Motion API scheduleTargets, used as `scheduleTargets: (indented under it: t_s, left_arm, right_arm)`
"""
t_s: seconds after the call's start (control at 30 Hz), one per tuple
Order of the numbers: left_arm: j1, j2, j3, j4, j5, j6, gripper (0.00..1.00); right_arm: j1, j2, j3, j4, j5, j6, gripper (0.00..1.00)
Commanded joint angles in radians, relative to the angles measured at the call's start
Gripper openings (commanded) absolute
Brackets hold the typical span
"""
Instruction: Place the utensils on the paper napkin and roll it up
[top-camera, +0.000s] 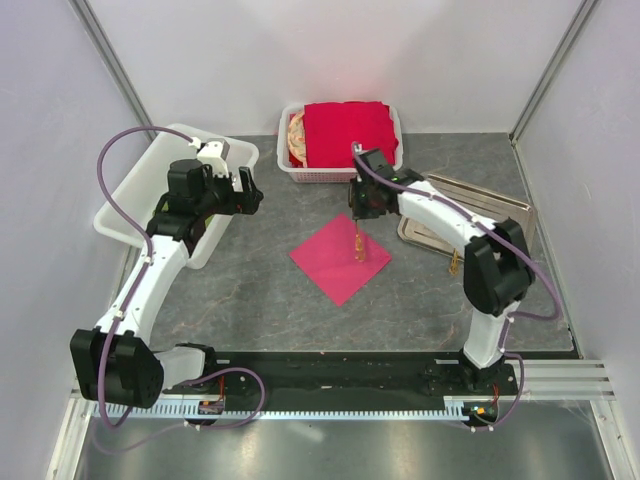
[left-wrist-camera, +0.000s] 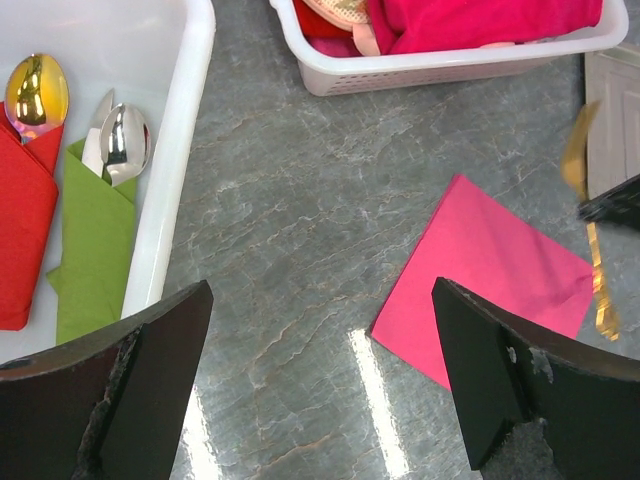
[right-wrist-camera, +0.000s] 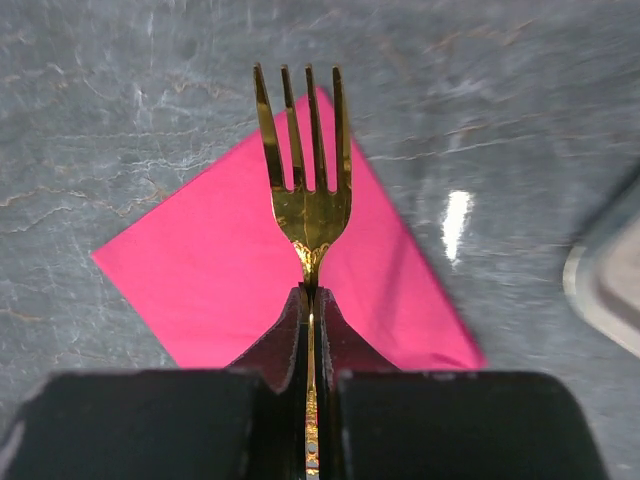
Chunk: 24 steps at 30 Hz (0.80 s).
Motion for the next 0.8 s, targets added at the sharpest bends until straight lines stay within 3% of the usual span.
scheduleTargets:
  t_s: [0.0,0.27,0.77]
  left_arm:
    - [0.008,0.005,0.008,0.021,-0.020,-0.027,0.99]
    - [0.012,0.020,0.002,0.031,-0.009,-0.039,0.99]
    - [0.012,0.026,0.001,0.034,-0.004,-0.038,0.99]
  right_arm:
    - [0.061,0.092,0.078,-0.016,0.070,0.108,0.00]
    - [0.117,0.196,0.137,-0.035,0.081,0.183,0.00]
    - [0.109,0.287,0.200,-0.052,0.089,0.209,0.00]
